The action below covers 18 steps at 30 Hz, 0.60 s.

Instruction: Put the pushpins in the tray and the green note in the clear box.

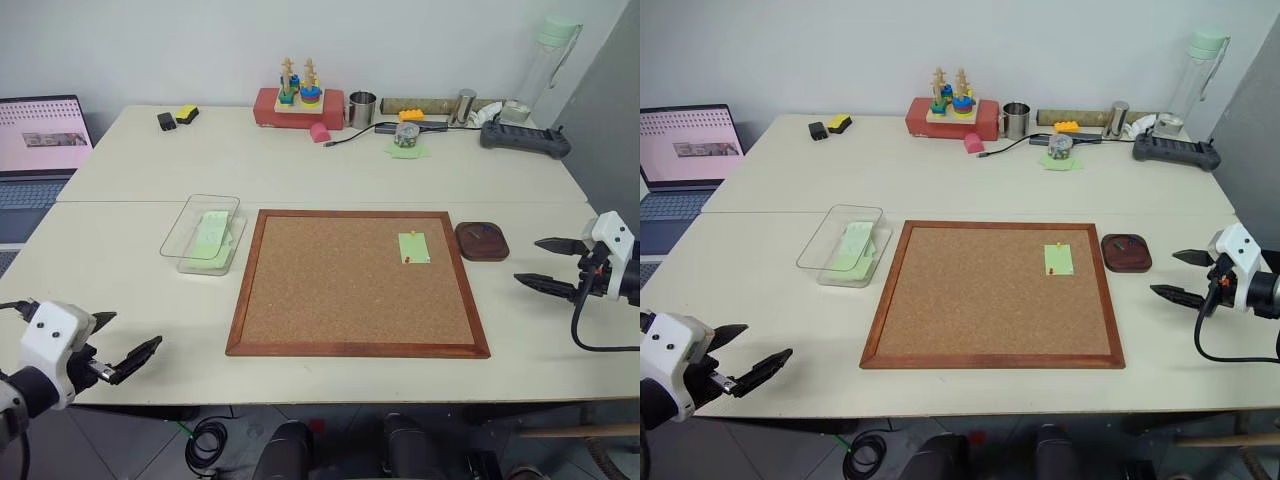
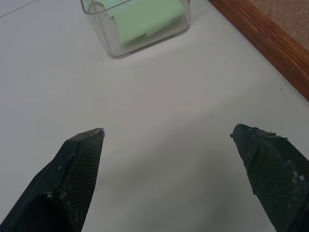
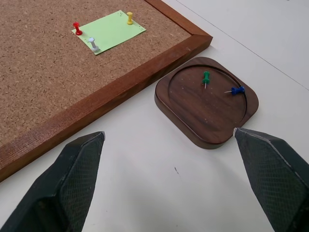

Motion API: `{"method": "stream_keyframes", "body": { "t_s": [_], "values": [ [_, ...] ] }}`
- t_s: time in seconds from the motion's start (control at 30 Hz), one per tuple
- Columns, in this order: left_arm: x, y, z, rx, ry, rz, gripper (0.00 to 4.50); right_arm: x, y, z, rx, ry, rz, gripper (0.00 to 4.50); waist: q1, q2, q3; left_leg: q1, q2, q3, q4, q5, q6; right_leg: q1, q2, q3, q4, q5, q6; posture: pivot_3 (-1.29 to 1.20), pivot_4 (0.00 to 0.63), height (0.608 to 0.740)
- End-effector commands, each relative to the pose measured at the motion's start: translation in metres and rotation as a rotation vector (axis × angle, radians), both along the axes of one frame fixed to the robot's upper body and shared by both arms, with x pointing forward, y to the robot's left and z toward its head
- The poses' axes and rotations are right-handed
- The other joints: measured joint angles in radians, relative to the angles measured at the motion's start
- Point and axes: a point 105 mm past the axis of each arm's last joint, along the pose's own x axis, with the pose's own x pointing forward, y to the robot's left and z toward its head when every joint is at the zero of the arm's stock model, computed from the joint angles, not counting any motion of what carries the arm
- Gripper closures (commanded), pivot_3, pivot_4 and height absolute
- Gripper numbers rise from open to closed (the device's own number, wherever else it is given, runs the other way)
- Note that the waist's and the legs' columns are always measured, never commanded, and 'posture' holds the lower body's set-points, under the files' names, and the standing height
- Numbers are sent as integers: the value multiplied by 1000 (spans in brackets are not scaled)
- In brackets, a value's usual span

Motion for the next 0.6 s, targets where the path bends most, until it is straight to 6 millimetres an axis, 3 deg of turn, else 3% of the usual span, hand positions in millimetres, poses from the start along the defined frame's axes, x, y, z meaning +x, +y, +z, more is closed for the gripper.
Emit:
{"method": "stream_keyframes", "body": {
  "t_s": [0.03, 0.17, 0.5, 0.6],
  "values": [
    [6, -13, 18, -10, -61, -49, 0, 1, 3, 10, -5, -31, 22, 5, 0, 0, 0, 0, 0, 0, 0, 0, 0, 0, 0, 0, 0, 0, 0, 0, 150, 740],
    [13, -27, 25, -9, -68, -113, 0, 0, 9, 12, 5, -36, 42, 5, 0, 0, 0, 0, 0, 0, 0, 0, 0, 0, 0, 0, 1, 1, -1, 0, 150, 740],
    [53, -124, 43, 5, -113, -546, 1739, -19, 49, 28, 75, -44, 148, 0, 9, 2, -1, -1, 0, 0, 2, 0, 0, 1, 1, 0, 1, 3, -1, 0, 150, 740],
    [74, -155, 47, -48, -153, -639, 2291, -27, 62, 32, 111, -51, 155, 0, 9, 2, -1, -1, -1, -1, 3, 0, 0, 1, 1, 0, 2, 3, -1, 0, 150, 740]
  ]
}}
